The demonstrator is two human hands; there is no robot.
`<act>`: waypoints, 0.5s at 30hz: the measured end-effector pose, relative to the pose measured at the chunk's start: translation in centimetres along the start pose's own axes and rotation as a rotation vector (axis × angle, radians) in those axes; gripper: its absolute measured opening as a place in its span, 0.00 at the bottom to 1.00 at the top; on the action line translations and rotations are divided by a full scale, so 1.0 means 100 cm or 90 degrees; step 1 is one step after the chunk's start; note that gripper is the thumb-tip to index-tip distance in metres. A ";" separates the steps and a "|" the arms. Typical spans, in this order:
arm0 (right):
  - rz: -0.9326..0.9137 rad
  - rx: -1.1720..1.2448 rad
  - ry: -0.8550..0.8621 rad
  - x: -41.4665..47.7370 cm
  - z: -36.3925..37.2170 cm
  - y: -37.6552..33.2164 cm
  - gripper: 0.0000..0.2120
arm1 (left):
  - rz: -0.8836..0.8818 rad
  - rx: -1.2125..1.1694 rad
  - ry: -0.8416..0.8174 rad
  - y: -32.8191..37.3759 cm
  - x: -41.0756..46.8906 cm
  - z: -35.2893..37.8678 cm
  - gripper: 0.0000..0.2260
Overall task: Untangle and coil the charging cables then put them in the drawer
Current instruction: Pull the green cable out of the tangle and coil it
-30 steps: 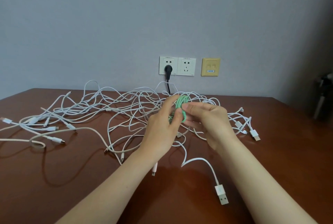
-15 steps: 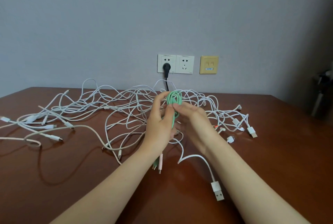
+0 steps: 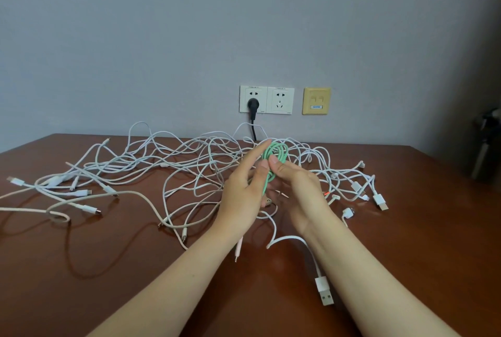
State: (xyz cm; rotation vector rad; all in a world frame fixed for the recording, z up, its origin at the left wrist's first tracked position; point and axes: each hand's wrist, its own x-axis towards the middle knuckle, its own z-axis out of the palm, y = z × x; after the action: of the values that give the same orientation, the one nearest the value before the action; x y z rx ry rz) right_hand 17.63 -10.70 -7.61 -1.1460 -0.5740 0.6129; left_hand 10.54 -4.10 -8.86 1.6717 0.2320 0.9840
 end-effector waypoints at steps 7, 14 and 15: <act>0.031 0.014 0.019 -0.002 0.001 -0.003 0.15 | 0.022 0.069 -0.010 0.004 0.000 0.000 0.15; 0.066 0.095 -0.038 -0.007 0.027 -0.019 0.03 | 0.083 0.230 0.057 0.021 0.006 -0.018 0.18; 0.057 0.080 -0.035 -0.008 0.032 -0.022 0.03 | 0.082 0.219 0.057 0.025 0.008 -0.022 0.18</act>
State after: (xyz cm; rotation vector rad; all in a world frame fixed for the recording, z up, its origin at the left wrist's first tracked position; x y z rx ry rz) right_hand 15.21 -9.82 -4.65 -1.0431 -0.5260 0.7494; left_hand 8.68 -2.98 -6.20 1.9758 0.3724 1.1664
